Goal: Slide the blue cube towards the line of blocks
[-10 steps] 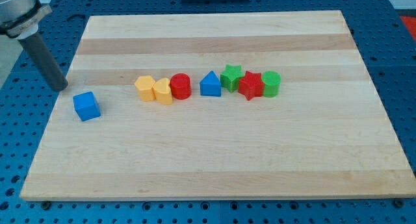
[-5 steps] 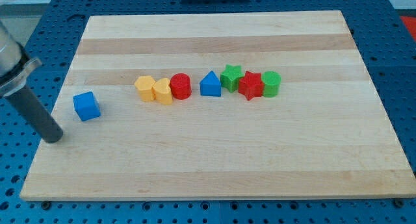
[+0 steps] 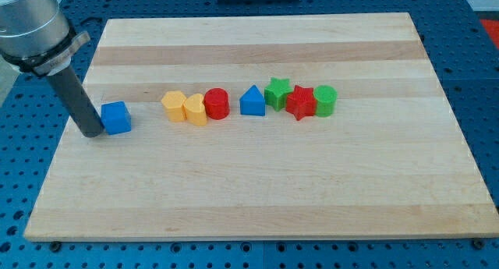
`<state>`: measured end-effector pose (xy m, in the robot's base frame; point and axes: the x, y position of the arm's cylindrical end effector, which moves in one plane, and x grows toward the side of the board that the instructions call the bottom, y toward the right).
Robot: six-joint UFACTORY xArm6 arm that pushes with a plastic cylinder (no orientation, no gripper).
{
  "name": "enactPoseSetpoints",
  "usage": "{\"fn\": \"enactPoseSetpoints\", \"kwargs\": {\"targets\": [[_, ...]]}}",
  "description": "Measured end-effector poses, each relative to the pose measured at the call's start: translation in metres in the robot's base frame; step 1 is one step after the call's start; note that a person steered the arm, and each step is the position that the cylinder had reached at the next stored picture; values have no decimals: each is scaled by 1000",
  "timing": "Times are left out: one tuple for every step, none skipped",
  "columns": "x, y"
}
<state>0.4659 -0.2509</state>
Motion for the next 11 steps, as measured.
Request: {"fn": "enactPoseSetpoints", "kwargs": {"targets": [[1,9],[1,20],[1,21],[-2,21],[-6,17],[-6,-3],[-20,-1],[-41,10],[-50,25],[-51,37],[-51,44]]}}
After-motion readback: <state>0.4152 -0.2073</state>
